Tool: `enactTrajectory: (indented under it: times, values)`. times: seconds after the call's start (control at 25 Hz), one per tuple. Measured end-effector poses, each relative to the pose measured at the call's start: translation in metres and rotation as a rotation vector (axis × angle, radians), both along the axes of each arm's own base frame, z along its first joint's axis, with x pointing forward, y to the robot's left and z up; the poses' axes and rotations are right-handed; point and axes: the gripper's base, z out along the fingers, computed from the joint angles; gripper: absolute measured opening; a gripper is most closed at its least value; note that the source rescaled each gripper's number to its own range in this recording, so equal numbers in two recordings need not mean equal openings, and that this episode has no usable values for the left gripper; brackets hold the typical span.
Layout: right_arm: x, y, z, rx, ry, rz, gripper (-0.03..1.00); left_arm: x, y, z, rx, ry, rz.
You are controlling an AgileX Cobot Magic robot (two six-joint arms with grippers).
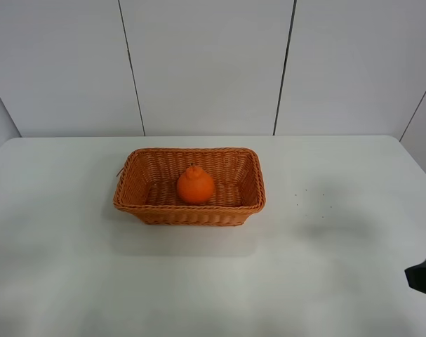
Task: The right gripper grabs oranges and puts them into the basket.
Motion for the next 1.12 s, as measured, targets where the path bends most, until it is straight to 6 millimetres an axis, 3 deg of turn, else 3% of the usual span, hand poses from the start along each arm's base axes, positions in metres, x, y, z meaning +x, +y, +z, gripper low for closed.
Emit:
enactTrajectory:
  times: [0.28,0.56,1.12]
  values:
    - [-0.058,-0.003,0.018,0.017,-0.357,-0.025,0.98,0.000,0.000,0.000,0.000,0.000,0.000]
    - [-0.095,-0.005,0.023,0.028,-0.597,-0.044,0.98,0.000,0.000,0.000,0.000,0.000,0.000]
    - [-0.100,-0.006,0.023,0.031,-0.630,-0.048,0.98,0.000,0.000,0.000,0.000,0.000,0.000]
